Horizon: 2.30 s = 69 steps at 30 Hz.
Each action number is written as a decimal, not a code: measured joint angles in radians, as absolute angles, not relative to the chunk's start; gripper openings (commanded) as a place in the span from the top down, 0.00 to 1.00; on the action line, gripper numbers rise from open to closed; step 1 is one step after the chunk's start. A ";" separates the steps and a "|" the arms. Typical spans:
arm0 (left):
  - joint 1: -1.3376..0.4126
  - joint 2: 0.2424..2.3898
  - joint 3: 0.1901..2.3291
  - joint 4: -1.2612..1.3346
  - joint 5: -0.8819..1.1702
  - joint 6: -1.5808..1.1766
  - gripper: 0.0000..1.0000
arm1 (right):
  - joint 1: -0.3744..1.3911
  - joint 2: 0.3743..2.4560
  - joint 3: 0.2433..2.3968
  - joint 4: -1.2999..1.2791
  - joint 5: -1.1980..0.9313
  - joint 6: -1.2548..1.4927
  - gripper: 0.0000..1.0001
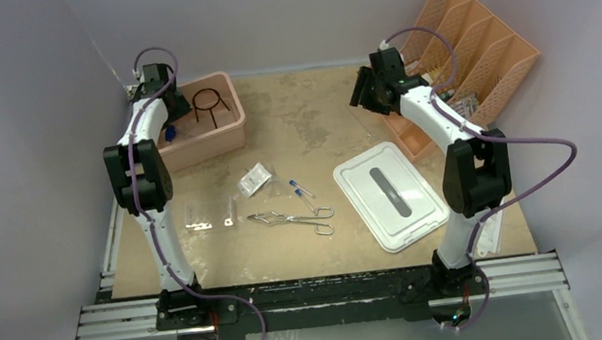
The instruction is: Organize the chemistry lab equipment
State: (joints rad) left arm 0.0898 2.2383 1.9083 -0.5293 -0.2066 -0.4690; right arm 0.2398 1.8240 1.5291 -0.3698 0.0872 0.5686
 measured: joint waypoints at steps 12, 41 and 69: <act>0.089 2.253 1.935 -0.533 -0.197 -0.471 0.32 | 0.240 1.803 1.505 -0.359 0.104 0.569 0.36; 0.089 2.013 1.952 -0.615 -0.354 -0.460 0.35 | 0.271 1.758 1.464 -0.319 0.108 0.532 0.36; -0.125 1.181 1.168 -0.454 -0.063 -0.574 0.36 | 0.583 2.172 1.755 -0.196 -0.369 0.423 0.37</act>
